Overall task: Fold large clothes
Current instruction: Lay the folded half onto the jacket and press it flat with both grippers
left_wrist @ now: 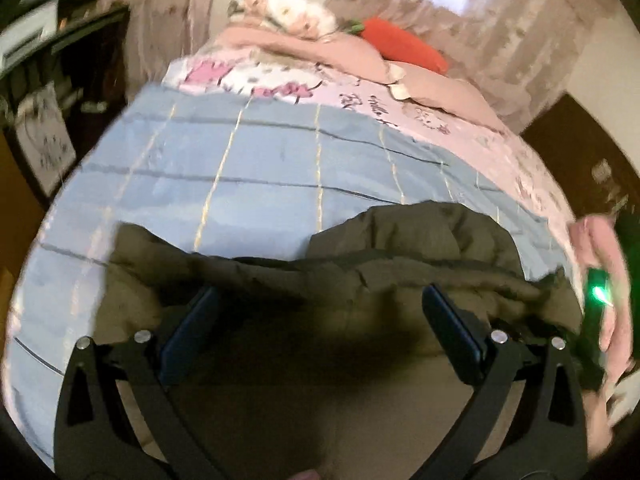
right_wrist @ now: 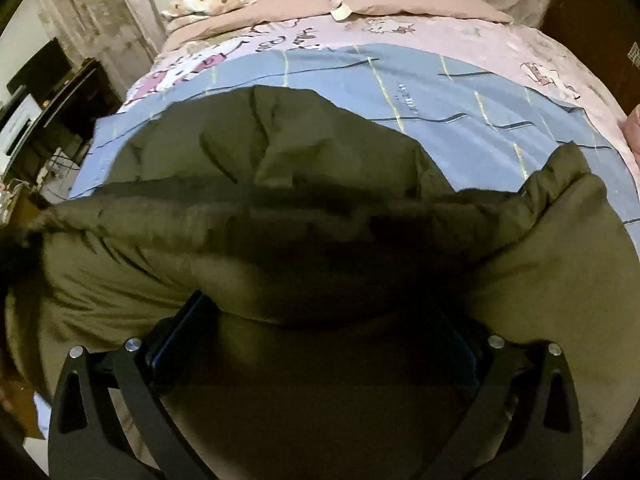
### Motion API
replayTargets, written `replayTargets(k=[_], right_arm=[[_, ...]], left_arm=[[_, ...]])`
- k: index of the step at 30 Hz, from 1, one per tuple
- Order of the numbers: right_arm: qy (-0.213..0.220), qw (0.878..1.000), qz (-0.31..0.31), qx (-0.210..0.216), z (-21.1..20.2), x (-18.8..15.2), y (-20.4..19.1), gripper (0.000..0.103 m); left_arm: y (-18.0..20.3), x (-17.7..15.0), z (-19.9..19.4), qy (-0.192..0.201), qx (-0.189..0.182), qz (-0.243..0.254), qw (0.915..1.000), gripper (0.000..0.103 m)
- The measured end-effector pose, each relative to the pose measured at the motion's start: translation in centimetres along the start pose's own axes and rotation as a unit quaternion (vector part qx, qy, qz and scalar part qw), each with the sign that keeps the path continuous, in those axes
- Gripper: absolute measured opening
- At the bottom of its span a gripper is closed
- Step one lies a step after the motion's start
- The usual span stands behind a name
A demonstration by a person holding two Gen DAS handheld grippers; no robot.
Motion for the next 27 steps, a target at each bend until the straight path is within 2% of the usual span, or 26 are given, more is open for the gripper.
replayTargets(k=[3, 5, 8, 10, 13, 15, 17, 20, 24, 27], right_arm=[[-0.008, 1.0, -0.002, -0.006, 1.4, 0.0, 0.3, 0.102], [-0.015, 1.0, 0.006, -0.003, 1.9, 0.0, 0.7, 0.102], [-0.019, 1.0, 0.01, 0.001, 2.3, 0.0, 0.9, 0.102], [-0.021, 1.0, 0.008, 0.004, 2.0, 0.0, 0.9, 0.102], [-0.013, 1.0, 0.001, 0.008, -0.1, 0.5, 1.2, 0.102], [0.013, 1.0, 0.004, 0.016, -2.7, 1.2, 1.6, 0.102], [0.03, 1.0, -0.006, 0.005, -4.9, 1.7, 2.4, 0.102], [0.019, 0.999, -0.011, -0.035, -5.9, 1.4, 4.8, 0.102], [-0.009, 0.996, 0.018, -0.085, -3.0, 0.4, 9.7, 0.102], [-0.009, 0.997, 0.05, -0.066, -0.6, 0.0, 12.0, 0.102]], left_arm=[[2.6, -1.1, -1.0, -0.012, 0.011, 0.054, 0.9984, 0.101], [4.2, -1.7, -0.8, -0.018, 0.015, 0.072, 0.9971, 0.101], [6.8, -2.5, 1.9, -0.04, 0.035, 0.092, 0.9943, 0.101], [8.2, -3.0, 4.9, -0.056, 0.063, 0.114, 0.9898, 0.101], [8.4, -3.2, 8.4, -0.069, 0.105, 0.121, 0.9847, 0.101], [8.3, -3.0, 9.8, -0.073, 0.121, 0.117, 0.983, 0.101], [8.6, -2.9, 10.4, -0.068, 0.138, 0.137, 0.9786, 0.101], [8.7, -3.1, 11.4, -0.073, 0.141, 0.143, 0.9769, 0.101], [8.5, -3.2, 12.1, -0.073, 0.13, 0.135, 0.9795, 0.101], [8.5, -3.2, 11.9, -0.076, 0.114, 0.139, 0.9808, 0.101]])
Point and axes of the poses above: each gripper's, at about its wrist camera, not at the fingertips, and z roughly the way its jaws point, y to its right, x to its top, the point moved 9 cm from there along z, roughly the way its jaws point, and after that the axes turned 6 degrees about x, right-handed, at the moved point
